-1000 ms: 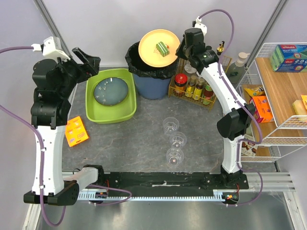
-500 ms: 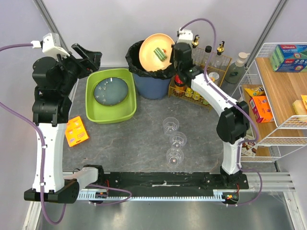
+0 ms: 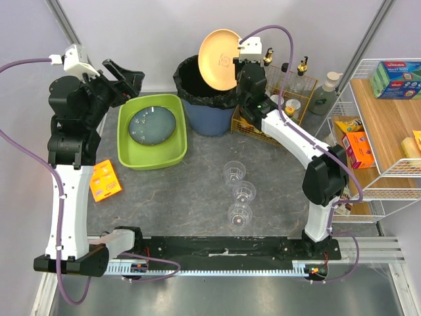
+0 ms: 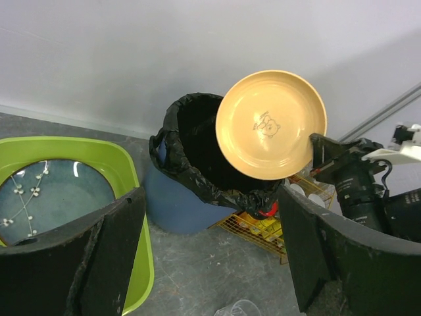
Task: Clear the kitchen counter
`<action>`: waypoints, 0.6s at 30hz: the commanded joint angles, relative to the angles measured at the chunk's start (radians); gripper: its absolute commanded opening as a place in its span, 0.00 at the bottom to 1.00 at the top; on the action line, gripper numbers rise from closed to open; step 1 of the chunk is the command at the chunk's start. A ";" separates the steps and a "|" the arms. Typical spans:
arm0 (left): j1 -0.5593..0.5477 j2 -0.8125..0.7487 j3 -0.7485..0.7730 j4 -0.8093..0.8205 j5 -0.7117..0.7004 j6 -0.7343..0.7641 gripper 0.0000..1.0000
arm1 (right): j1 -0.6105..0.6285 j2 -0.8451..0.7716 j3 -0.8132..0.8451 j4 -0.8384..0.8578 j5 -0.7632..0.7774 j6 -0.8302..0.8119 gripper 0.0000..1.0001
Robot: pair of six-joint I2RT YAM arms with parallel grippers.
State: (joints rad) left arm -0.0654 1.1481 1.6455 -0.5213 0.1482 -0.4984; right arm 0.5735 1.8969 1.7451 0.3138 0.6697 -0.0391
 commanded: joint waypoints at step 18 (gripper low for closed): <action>-0.004 0.007 -0.035 0.069 0.140 -0.074 0.87 | -0.001 -0.258 0.012 -0.157 -0.257 0.202 0.00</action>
State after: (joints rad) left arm -0.0654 1.1484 1.6123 -0.5121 0.2195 -0.5301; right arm 0.5709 1.7657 1.7573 0.1719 0.5896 0.0521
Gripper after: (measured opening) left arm 0.870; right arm 0.029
